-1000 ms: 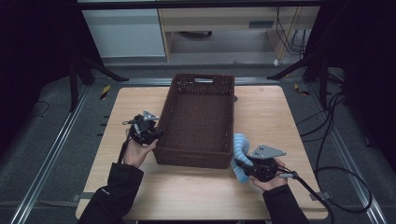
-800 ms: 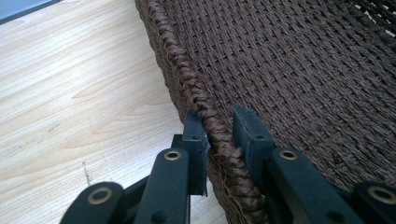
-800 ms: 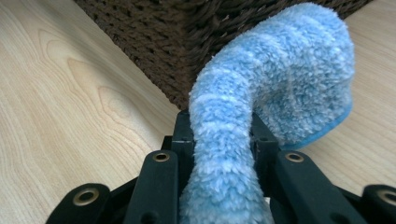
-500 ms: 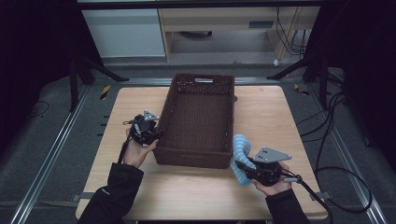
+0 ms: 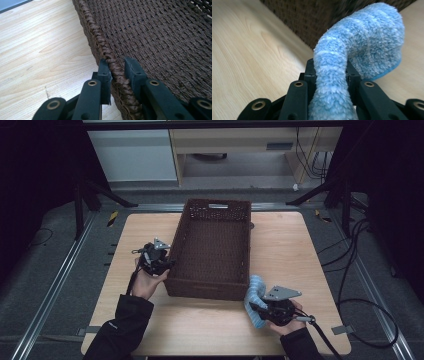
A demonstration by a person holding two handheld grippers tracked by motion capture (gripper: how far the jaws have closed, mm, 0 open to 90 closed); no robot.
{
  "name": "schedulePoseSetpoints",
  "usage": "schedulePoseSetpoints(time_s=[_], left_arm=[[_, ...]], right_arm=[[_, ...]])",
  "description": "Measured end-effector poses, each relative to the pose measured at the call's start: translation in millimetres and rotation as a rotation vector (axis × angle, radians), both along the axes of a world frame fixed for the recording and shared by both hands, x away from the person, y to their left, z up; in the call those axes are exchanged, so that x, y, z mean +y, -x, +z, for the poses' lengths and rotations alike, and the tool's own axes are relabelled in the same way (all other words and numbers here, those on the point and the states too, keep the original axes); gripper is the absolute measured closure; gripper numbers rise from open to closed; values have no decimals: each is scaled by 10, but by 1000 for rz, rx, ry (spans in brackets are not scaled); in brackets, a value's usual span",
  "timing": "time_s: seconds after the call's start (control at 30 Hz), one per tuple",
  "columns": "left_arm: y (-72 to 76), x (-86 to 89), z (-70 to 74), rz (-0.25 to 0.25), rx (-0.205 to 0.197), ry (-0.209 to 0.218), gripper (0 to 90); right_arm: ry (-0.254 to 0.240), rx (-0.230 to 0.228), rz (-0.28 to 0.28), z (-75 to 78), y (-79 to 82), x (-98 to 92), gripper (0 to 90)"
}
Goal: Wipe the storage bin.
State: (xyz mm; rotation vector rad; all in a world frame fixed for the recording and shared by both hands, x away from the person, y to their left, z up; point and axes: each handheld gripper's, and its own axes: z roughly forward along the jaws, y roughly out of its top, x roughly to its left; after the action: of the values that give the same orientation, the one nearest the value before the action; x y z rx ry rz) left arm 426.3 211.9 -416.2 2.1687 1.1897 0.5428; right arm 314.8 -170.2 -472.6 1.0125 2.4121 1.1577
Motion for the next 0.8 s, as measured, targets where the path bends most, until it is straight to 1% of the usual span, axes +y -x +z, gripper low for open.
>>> schedulePoseSetpoints(time_s=[0.07, 0.13, 0.2, 0.3, 0.37, 0.4, 0.43, 0.47, 0.57, 0.67, 0.73, 0.8], left_arm=[[-1, 1, 0, 0, 0, 1, 750], [-1, 1, 0, 0, 0, 2, 750], [0, 2, 0, -1, 1, 1, 750], [-2, 2, 0, -2, 1, 1, 750], [-2, 1, -1, -2, 0, 3, 750], [-1, 1, 0, -2, 2, 1, 750], [-1, 1, 0, -2, 1, 1, 750], [-1, 1, 0, -2, 1, 1, 750], [-1, 1, 0, -2, 1, 1, 750], [-2, 2, -2, -2, 1, 3, 750], [-2, 4, -2, -2, 2, 4, 750], [-2, 3, -1, -3, 1, 3, 749]], right_arm=[[17, 16, 1, -45, -14, 15, 710], [0, 14, -7, -31, -21, -22, 708], [-6, 1, -25, 10, -35, -81, 707], [-28, -31, -89, 95, -72, -274, 707], [-21, -55, -138, 133, -91, -418, 706], [-17, -69, -173, 151, -110, -530, 705], [-24, -78, -207, 159, -122, -642, 705], [-24, -82, -227, 160, -130, -707, 704], [6, -93, -295, 140, -153, -927, 704], [9, -86, -337, 98, -163, -1079, 702], [16, -87, -342, 70, -167, -1122, 698], [31, -70, -345, 17, -180, -1139, 695]])
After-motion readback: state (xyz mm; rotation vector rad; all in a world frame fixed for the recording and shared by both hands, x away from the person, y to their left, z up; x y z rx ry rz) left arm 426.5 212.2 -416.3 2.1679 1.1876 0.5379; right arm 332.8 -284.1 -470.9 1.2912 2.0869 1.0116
